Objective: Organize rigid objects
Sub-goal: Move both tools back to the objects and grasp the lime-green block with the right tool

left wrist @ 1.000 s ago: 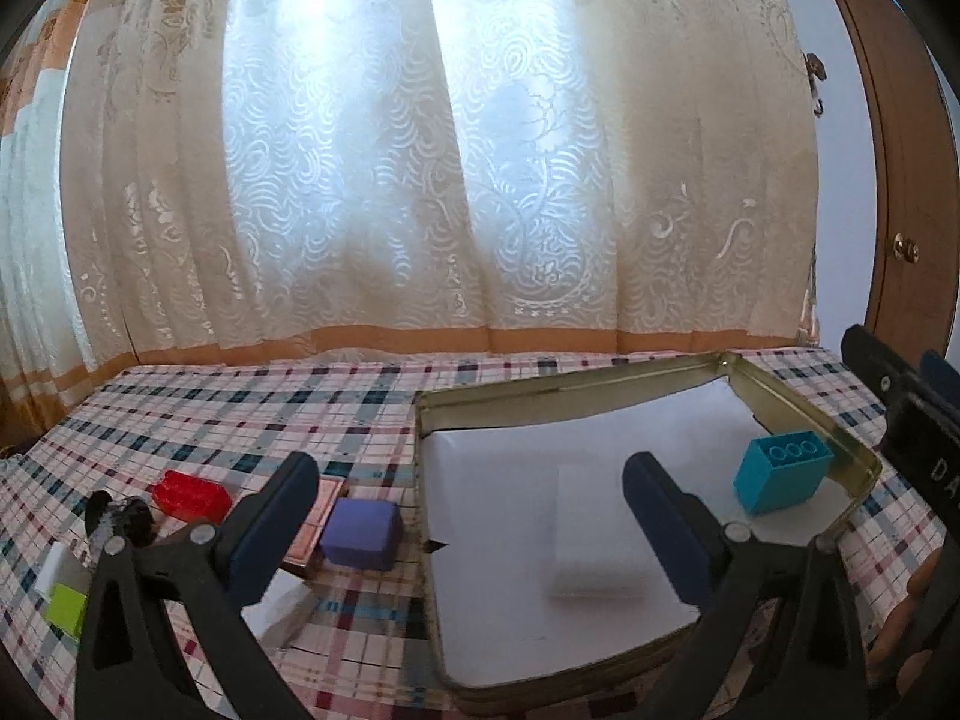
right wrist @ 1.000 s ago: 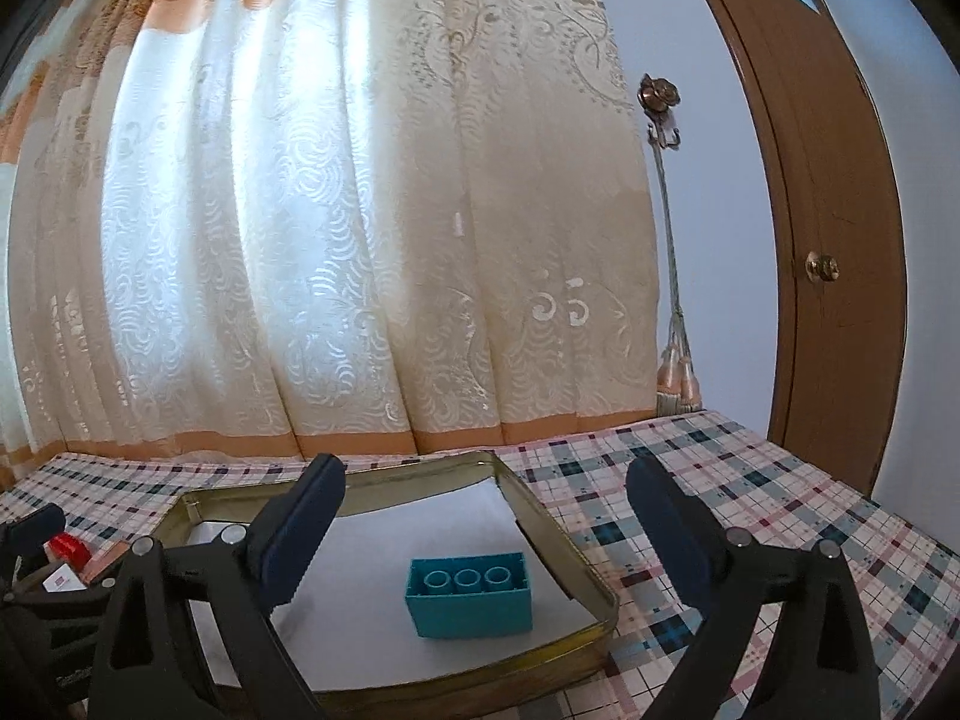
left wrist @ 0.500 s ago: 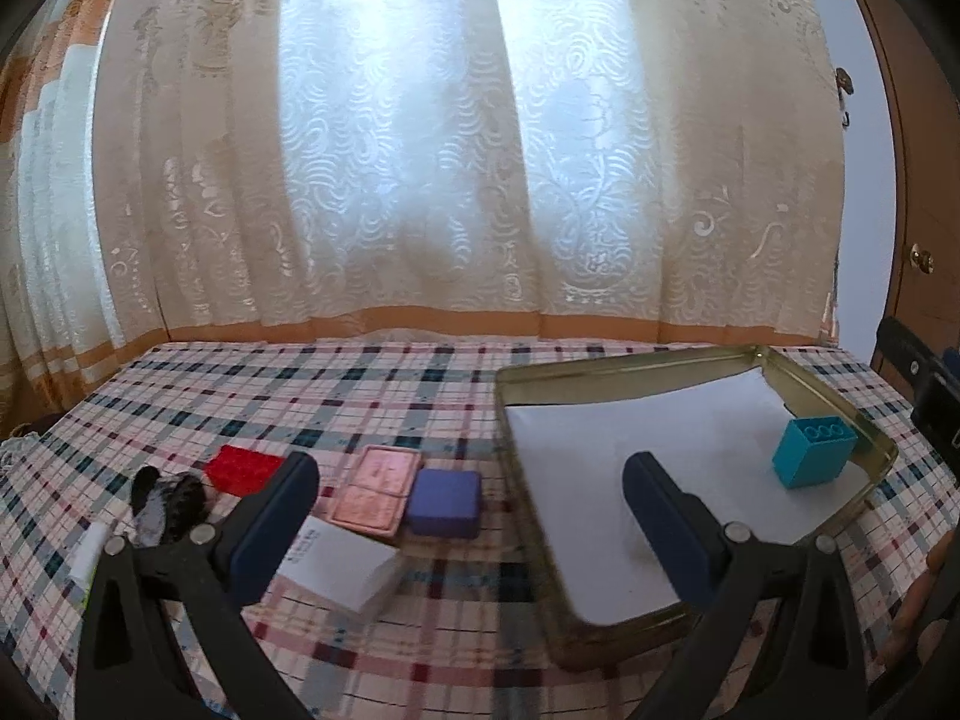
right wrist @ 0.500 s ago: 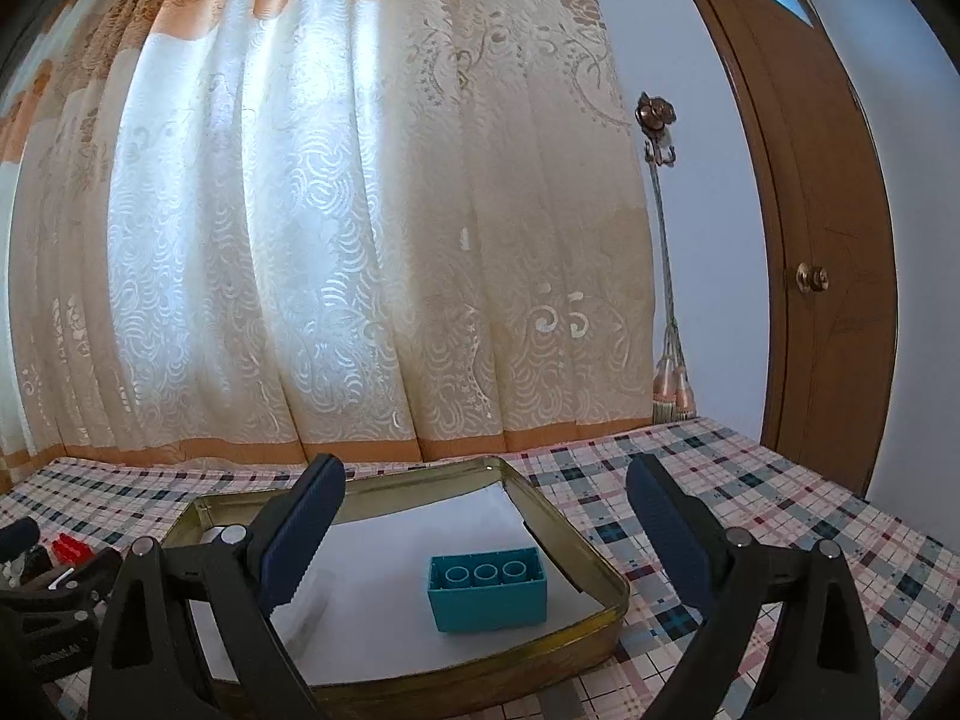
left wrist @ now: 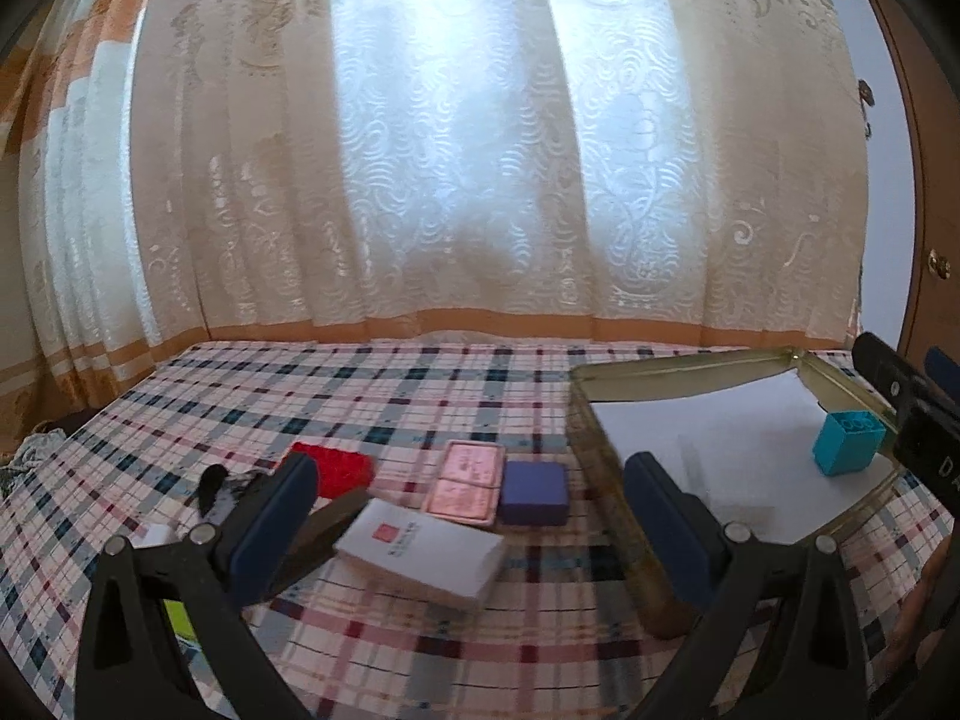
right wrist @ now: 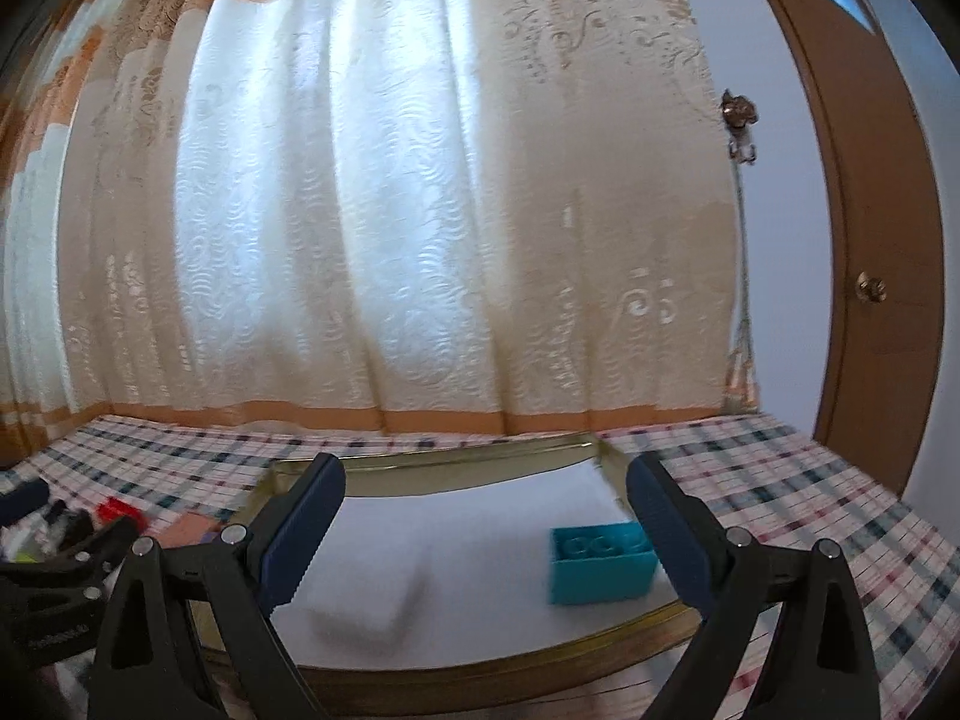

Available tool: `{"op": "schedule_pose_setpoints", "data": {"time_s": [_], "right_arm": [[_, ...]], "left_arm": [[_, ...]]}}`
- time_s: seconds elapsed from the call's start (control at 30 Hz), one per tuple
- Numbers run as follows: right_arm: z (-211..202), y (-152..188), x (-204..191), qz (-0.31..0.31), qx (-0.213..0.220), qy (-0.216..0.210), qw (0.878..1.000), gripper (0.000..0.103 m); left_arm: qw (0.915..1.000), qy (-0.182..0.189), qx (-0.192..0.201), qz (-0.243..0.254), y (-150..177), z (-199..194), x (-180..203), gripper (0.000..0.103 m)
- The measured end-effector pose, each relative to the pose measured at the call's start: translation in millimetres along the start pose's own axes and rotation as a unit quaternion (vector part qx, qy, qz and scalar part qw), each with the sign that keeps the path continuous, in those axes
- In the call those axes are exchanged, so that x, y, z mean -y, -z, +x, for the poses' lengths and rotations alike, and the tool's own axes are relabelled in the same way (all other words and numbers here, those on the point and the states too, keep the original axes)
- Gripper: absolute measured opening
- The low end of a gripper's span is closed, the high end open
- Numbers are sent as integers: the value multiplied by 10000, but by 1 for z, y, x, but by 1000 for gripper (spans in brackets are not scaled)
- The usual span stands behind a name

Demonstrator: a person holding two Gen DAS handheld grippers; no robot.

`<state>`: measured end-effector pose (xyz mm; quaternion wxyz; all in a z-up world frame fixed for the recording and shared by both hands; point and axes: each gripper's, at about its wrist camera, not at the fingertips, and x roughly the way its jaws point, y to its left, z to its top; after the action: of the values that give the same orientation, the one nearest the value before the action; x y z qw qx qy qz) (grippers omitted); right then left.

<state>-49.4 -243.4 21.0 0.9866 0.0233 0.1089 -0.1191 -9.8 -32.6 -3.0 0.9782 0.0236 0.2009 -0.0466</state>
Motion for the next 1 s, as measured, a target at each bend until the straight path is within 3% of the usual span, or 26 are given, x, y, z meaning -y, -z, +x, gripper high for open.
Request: {"op": "schedule_pose_setpoints", "data": {"time_s": [0.2,0.53,1.0], "right_arm": [[-2,4,-30,249,-229,-316,9989,97],[-8,12,-83,161,-441,-856,9952,97],[-14,25,-148,3,-892,-1666,9820,97]], "left_arm": [[9998,-177,-30,-110,3,-4,-26,103],[9981,-441,-216,-384,11,-10,-74,103],[9873,-1024,-668,-1011,28,-16,-169,103]]}}
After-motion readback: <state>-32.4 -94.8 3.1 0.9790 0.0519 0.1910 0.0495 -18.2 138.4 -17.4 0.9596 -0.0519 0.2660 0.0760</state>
